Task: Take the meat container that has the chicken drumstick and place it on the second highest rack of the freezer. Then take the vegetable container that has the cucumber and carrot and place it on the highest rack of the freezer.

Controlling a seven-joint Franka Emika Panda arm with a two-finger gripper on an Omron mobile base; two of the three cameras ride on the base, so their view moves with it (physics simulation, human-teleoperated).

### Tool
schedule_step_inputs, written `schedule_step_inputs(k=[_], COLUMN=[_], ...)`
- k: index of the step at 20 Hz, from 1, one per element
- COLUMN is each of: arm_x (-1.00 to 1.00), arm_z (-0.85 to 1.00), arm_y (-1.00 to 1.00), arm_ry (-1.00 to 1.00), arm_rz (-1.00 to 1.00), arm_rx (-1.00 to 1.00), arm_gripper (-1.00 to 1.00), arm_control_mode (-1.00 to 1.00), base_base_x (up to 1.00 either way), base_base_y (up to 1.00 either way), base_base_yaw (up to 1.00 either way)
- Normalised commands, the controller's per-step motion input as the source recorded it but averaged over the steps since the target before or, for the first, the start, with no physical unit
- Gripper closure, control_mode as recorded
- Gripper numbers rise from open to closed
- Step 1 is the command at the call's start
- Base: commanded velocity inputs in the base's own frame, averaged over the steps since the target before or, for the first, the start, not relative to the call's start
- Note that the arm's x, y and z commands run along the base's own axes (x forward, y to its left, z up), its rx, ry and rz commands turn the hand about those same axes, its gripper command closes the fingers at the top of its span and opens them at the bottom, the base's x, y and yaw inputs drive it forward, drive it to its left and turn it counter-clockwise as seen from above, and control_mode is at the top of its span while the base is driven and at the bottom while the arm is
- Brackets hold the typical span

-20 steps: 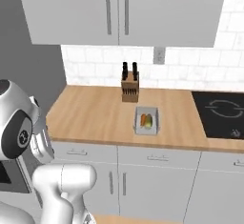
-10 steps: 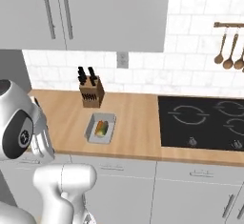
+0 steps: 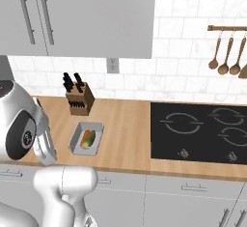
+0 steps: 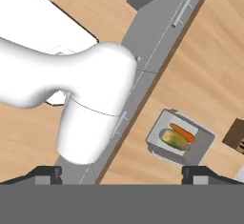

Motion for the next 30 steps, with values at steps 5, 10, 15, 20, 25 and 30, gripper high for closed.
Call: schedule_step_inputs(k=[5, 10, 15, 20, 25, 30], arm_x=[0.56, 0.59, 0.44, 0.25, 0.33, 0.50], arm_z=[0.01, -0.27, -0.72, -0.83, -0.60, -0.53], arm_y=[-0.13, -0.01, 0.00, 0.00, 0.00, 0.00], arm_ry=[0.00, 0.02, 0.07, 0.05, 0.05, 0.09], arm_rz=[-0.01, 0.00, -0.02, 0.00, 0.00, 0.00], arm_rx=[0.13, 0.02, 0.00, 0.00, 0.00, 0.00], arm_gripper=[-1.00, -1.00, -1.00, -1.00, -1.00, -1.00], arm_control_mode=[-1.00, -1.00, -1.00, -1.00, -1.00, -1.00], base_base_x=[0.00, 0.00, 0.00, 0.00, 0.00, 0.00], base_base_y=[0.00, 0.00, 0.00, 0.00, 0.00, 0.00], base_base_yaw=[0.00, 0.00, 0.00, 0.00, 0.00, 0.00])
